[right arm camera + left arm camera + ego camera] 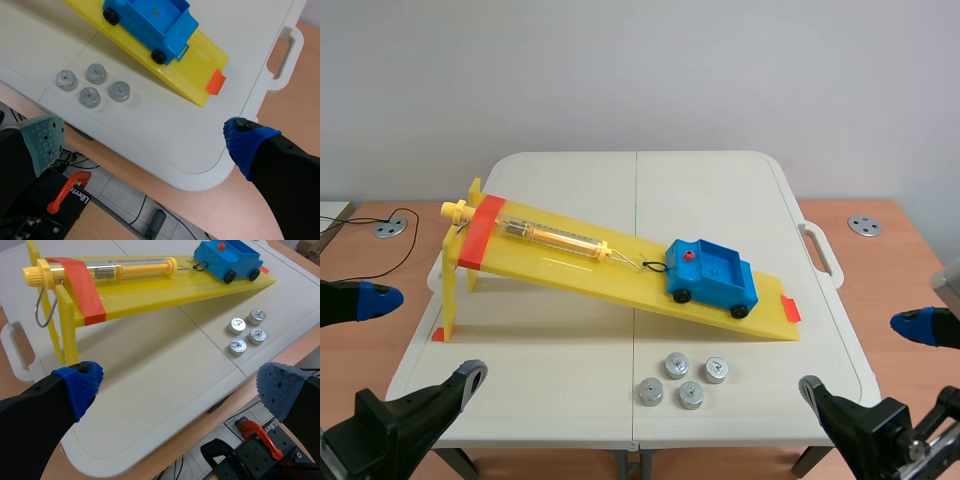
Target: Place the four metal weights on the blue cart on the ramp.
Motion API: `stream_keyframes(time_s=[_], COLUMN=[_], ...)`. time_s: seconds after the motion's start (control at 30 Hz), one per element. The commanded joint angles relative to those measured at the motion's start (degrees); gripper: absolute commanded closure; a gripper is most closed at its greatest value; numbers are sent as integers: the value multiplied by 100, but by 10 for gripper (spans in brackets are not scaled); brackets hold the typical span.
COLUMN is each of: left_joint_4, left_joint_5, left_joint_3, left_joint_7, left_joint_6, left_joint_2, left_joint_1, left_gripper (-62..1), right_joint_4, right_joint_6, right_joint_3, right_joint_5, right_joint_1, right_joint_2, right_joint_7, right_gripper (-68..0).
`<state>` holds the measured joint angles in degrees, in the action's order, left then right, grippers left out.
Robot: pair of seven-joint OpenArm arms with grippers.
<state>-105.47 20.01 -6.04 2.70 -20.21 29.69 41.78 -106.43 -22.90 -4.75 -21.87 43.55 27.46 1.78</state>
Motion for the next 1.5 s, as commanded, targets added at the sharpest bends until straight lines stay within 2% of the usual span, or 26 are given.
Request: stream_keyframes(time_s=[0.0,1.1,1.47], left_joint_4=[-417,-417,-417], left_joint_5=[442,442,442], left_joint_3=[-85,-83,-83], left_joint_7=[-890,-874,-409], left_joint_6=[-96,-96,-96], left_joint_2=[81,79,17], left_joint_1=[120,120,120], left_gripper=[-623,-623,-623], right_joint_4=[-396,-396,-396], right_joint_6=[177,177,179], right_joint_3=[-203,-203,-203], right_joint_5=[-271,-271,-271], right_joint_1=[-55,-55,-57], right_joint_2=[251,251,249], right_joint_7=[-555,-446,-446], right_gripper=[-661,-661,-661])
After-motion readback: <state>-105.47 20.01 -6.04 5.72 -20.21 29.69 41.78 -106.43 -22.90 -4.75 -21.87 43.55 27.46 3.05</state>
